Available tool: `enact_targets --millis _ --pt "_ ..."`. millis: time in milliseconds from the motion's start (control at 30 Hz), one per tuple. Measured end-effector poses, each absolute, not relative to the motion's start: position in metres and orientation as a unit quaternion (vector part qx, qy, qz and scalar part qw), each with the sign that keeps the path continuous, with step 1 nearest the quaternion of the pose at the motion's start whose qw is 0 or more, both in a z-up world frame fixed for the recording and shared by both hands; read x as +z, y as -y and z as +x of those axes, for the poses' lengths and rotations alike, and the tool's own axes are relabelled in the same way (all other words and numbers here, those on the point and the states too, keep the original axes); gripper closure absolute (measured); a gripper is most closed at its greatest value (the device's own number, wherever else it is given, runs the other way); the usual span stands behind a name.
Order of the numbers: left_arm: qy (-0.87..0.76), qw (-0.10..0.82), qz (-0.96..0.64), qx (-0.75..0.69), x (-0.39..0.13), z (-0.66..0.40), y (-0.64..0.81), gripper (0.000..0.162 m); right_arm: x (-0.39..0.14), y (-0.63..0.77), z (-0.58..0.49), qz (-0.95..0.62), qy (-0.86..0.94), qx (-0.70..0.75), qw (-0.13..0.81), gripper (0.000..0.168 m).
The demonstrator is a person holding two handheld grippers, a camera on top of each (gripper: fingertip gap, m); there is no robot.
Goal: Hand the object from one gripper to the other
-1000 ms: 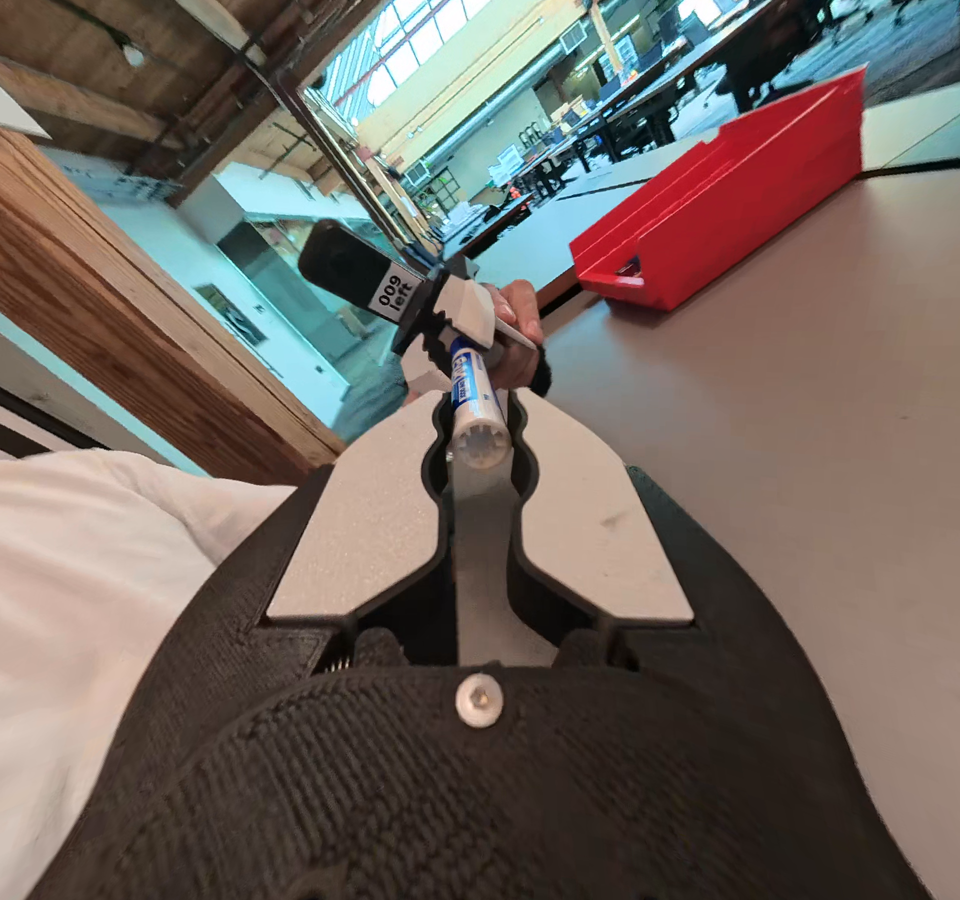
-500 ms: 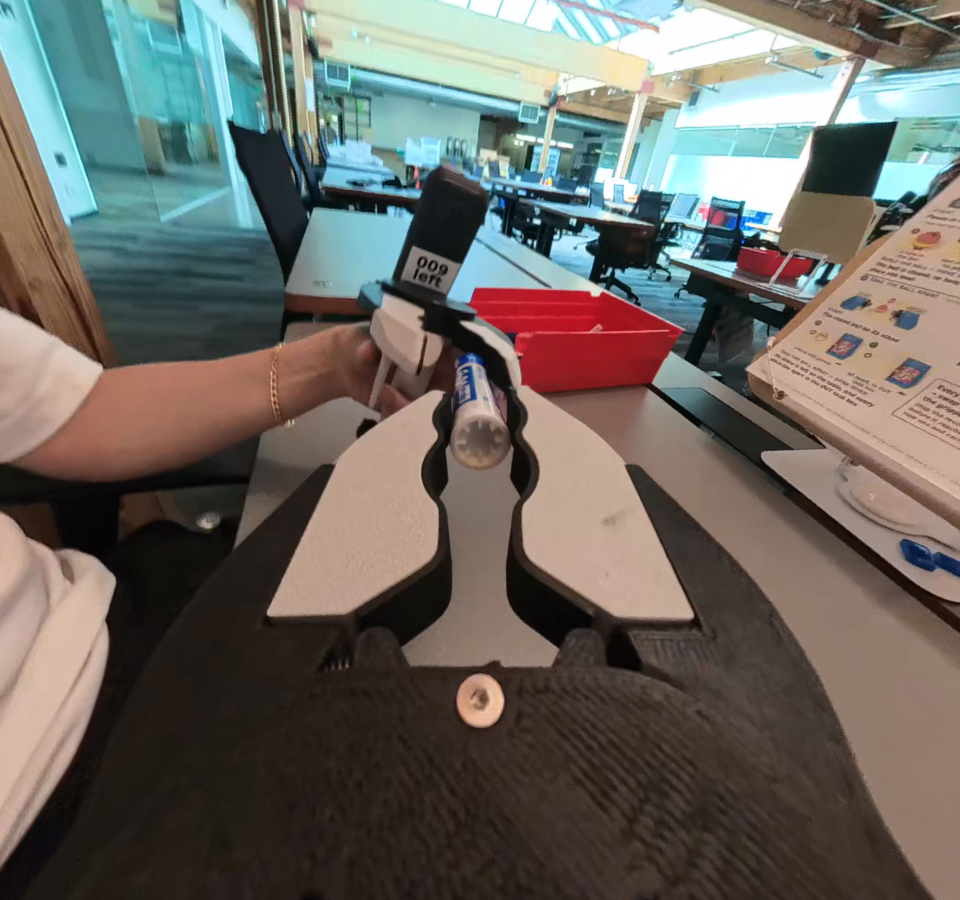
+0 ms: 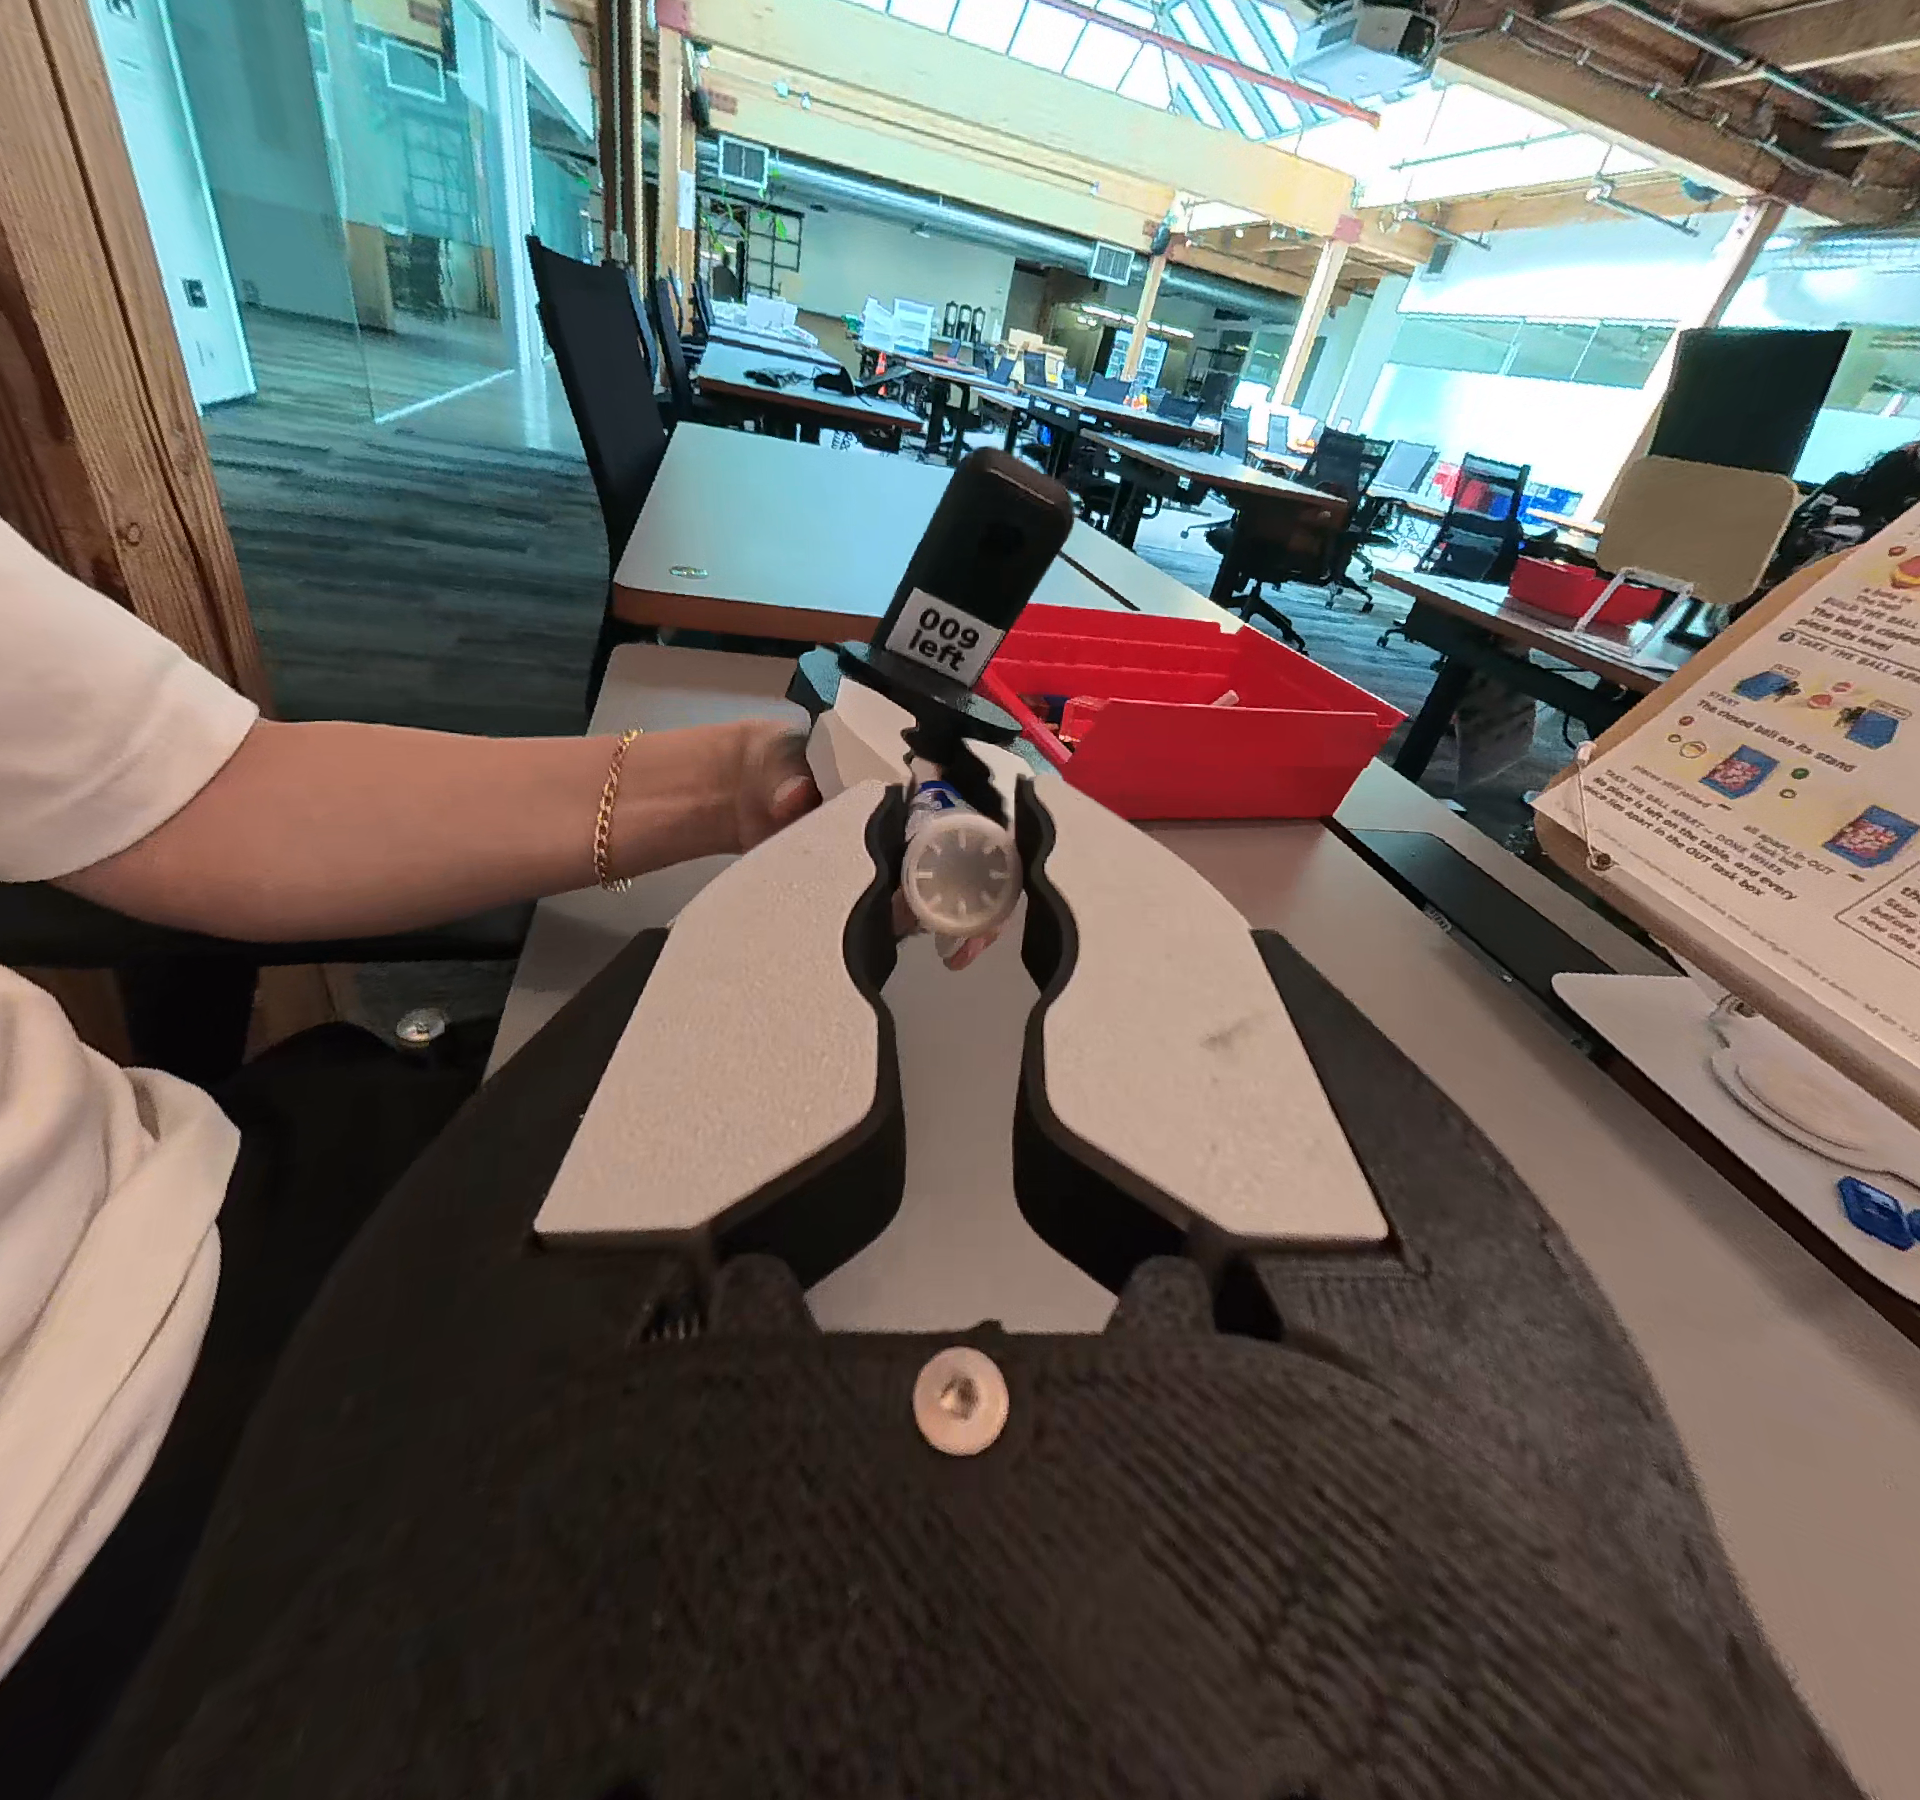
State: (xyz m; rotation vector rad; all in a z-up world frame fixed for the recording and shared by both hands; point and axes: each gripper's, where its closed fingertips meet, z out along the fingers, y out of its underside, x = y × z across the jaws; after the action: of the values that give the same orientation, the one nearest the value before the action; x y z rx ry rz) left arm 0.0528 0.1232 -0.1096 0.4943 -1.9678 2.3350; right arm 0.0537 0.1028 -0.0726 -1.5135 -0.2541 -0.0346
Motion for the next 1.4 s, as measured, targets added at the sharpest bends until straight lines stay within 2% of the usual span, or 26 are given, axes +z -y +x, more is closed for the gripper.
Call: enact_targets --millis 200,233,333,433,533,733,900,933,1000,1100,1233,1367,1400 --pt "0.644 -0.069 0.12 0.752 -0.11 0.057 -0.121 0.142 -0.08 -0.1 0.067 -0.692 0.063 0.001 0.719 0.146" --pt "0.65 -0.096 0.118 0.745 -0.112 0.06 -0.122 0.142 -0.082 -0.1 0.068 -0.697 0.059 -0.003 0.715 0.139" --pt "0.674 -0.205 0.101 0.703 -0.116 0.07 -0.127 0.143 -0.097 -0.1 0.07 -0.749 0.008 0.052 0.661 0.103" --pt "0.682 -0.335 0.051 0.648 -0.113 0.073 -0.132 0.143 -0.11 -0.097 0.067 -0.772 -0.07 0.156 0.613 0.088" --pt "0.677 -0.427 0.013 0.599 -0.104 0.074 -0.132 0.143 -0.107 -0.096 0.072 -0.732 -0.134 0.259 0.616 0.095" --pt "0.696 -0.519 -0.065 0.492 -0.109 0.072 -0.117 0.143 -0.109 -0.093 0.079 -0.679 -0.161 0.359 0.62 0.102" --pt "0.711 -0.51 -0.101 0.473 -0.119 0.067 -0.1 0.143 -0.12 -0.091 0.067 -0.712 -0.127 0.351 0.594 0.107" --pt "0.713 -0.509 -0.104 0.471 -0.12 0.066 -0.098 0.143 -0.121 -0.091 0.066 -0.716 -0.124 0.348 0.592 0.114" --pt "0.714 -0.51 -0.109 0.466 -0.121 0.066 -0.096 0.143 -0.119 -0.09 0.063 -0.711 -0.115 0.357 0.595 0.144" --pt "0.715 -0.509 -0.103 0.468 -0.121 0.067 -0.096 0.143 -0.116 -0.089 0.061 -0.704 -0.099 0.371 0.598 0.148" --pt "0.737 -0.48 -0.05 0.473 -0.128 0.074 -0.103 0.141 -0.12 -0.093 0.064 -0.73 -0.059 0.301 0.611 0.148" --pt "0.768 -0.416 0.009 0.487 -0.134 0.075 -0.107 0.12 -0.135 -0.091 0.087 -0.794 -0.056 0.151 0.587 0.148" --pt "0.775 -0.414 0.023 0.477 -0.133 0.077 -0.109 0.119 -0.138 -0.088 0.094 -0.808 -0.062 0.11 0.576 0.148"
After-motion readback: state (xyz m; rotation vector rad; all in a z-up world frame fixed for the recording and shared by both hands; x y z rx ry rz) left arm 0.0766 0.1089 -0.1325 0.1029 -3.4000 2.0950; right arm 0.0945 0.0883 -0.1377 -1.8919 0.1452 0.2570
